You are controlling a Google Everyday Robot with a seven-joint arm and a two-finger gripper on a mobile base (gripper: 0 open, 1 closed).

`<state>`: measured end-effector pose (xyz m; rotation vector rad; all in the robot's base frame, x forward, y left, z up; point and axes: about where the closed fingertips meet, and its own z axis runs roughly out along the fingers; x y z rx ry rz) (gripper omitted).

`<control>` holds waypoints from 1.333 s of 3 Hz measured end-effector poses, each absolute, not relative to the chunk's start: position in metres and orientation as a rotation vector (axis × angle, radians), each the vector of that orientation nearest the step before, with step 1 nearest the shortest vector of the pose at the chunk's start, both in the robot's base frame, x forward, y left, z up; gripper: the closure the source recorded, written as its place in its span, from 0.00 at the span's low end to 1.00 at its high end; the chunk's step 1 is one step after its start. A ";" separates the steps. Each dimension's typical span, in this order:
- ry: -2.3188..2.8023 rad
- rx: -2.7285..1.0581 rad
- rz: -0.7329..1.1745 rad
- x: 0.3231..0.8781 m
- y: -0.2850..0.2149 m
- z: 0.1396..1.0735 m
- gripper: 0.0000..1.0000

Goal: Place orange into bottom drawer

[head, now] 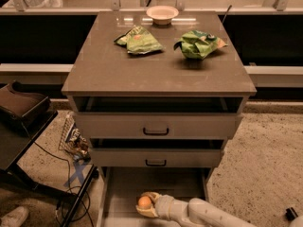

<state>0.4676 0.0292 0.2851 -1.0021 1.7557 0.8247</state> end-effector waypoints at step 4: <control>1.943 -1.052 0.848 0.491 0.026 0.175 0.85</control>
Offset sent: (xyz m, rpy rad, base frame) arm 0.0214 -0.0147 -0.1202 -0.1292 0.1626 0.0227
